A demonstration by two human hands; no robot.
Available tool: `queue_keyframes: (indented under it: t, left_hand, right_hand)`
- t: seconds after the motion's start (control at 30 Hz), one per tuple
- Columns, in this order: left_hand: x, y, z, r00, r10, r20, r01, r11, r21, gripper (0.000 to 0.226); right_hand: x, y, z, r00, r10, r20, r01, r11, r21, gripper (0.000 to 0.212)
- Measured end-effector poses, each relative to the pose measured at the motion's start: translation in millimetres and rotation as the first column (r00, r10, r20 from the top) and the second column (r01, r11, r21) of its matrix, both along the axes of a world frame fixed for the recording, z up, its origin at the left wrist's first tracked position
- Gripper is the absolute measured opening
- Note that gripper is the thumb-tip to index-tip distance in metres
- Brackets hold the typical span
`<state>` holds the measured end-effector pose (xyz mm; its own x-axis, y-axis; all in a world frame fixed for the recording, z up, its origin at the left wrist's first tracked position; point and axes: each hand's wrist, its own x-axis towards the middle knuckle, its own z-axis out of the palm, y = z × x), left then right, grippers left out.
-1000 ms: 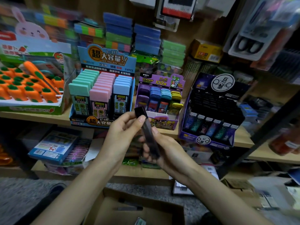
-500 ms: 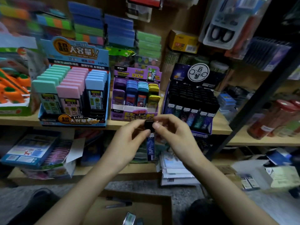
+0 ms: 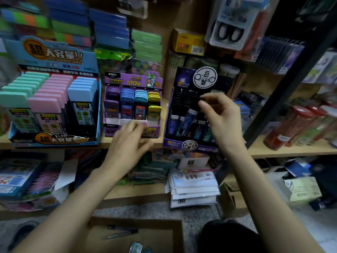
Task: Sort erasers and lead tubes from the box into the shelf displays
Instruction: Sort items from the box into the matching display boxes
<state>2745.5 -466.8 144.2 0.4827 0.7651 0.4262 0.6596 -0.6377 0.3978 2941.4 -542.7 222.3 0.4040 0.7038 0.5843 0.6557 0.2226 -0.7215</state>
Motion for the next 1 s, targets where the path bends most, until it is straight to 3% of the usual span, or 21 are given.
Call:
queue_keyframes:
  t: [0.1, 0.4, 0.57, 0.73, 0.9, 1.0]
  left_hand:
    - [1.3, 2.5, -6.6, 0.997, 0.014, -0.074, -0.012, 1.000, 0.028, 0.046]
    - [-5.1, 4.9, -9.4, 0.999, 0.005, -0.048, -0.008, 0.998, -0.062, 0.045]
    - [-9.5, 7.7, -11.7, 0.993, 0.014, -0.114, -0.025, 0.995, -0.097, 0.049]
    - [-17.2, 4.2, -15.0, 0.990, -0.002, -0.139, -0.022, 0.985, -0.170, 0.047]
    - [-27.4, -17.1, -24.9, 0.997, -0.030, -0.068, 0.015, 0.976, -0.215, 0.033]
    - [-44.2, -33.1, -46.2, 0.984, -0.082, -0.157, 0.017, 0.925, -0.379, 0.024]
  right_hand:
    - [-3.3, 12.0, -13.1, 0.999, 0.012, 0.043, -0.012, 1.000, -0.014, 0.010]
    - [-8.3, 21.0, -18.4, 0.984, 0.101, 0.144, -0.089, 0.992, -0.084, 0.013]
    - [-10.2, 24.9, -22.9, 0.982, 0.024, 0.190, 0.008, 0.985, -0.171, 0.015]
    - [-13.3, 28.5, -23.2, 0.992, 0.001, 0.129, 0.033, 0.965, -0.261, 0.021]
    - [-24.4, -2.0, -32.9, 0.946, -0.088, 0.312, 0.143, 0.977, -0.159, 0.027]
    - [-37.4, -26.8, -56.4, 0.898, 0.059, 0.437, 0.069, 0.960, -0.272, 0.024]
